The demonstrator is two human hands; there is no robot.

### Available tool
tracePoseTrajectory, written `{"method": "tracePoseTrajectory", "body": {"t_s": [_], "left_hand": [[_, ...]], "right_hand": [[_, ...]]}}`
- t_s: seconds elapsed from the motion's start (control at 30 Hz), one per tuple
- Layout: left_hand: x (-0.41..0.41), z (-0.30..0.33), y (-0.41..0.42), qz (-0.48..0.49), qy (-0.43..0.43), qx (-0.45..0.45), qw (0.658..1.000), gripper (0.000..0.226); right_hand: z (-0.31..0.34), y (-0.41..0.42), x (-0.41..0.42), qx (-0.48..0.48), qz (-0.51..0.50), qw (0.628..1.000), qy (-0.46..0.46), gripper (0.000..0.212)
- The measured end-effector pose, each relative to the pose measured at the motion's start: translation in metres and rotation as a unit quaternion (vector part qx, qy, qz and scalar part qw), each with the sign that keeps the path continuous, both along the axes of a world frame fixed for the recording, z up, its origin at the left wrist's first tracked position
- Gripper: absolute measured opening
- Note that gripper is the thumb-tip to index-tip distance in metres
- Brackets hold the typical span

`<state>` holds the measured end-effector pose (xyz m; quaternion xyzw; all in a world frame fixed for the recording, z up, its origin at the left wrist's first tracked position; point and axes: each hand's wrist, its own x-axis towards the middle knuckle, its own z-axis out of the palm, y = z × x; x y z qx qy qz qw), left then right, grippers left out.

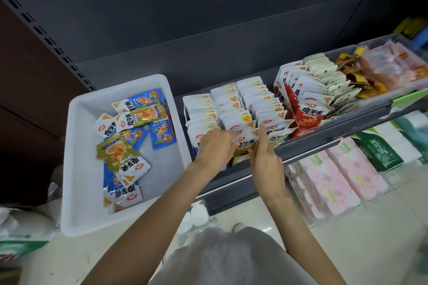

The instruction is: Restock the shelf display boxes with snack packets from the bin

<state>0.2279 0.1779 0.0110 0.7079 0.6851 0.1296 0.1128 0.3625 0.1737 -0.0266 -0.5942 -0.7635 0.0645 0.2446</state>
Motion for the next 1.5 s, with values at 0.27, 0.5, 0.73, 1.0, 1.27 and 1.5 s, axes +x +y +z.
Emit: {"method": "tracePoseTrajectory", "body": {"t_s": [0.27,0.5,0.73,1.0,1.27,1.5], "left_hand": [[-0.018,0.015,-0.014,0.025,-0.182,0.130,0.974,0.012],[-0.096,0.009,-0.070,0.168,-0.177,0.268,0.932,0.016],[-0.203,-0.057,-0.111,0.290,-0.043,-0.023,0.956,0.052],[-0.220,-0.069,-0.113,0.240,0.063,-0.144,0.958,0.047],[-0.226,-0.055,-0.116,0.207,-0.018,0.128,0.970,0.040],[-0.198,0.007,-0.105,0.163,-0.317,-0.012,0.934,0.025]], "right_hand": [[0.020,-0.003,0.001,0.043,0.011,0.998,0.039,0.054],[0.067,-0.001,-0.041,0.094,0.225,0.961,0.133,0.025],[0.018,-0.006,-0.185,-0.197,0.394,0.898,-0.003,0.019],[-0.033,-0.022,-0.264,-0.260,0.306,0.887,-0.228,0.066],[0.012,0.001,-0.237,-0.271,0.295,0.915,-0.037,0.045],[0.082,0.015,-0.162,-0.360,0.240,0.833,0.344,0.012]]}}
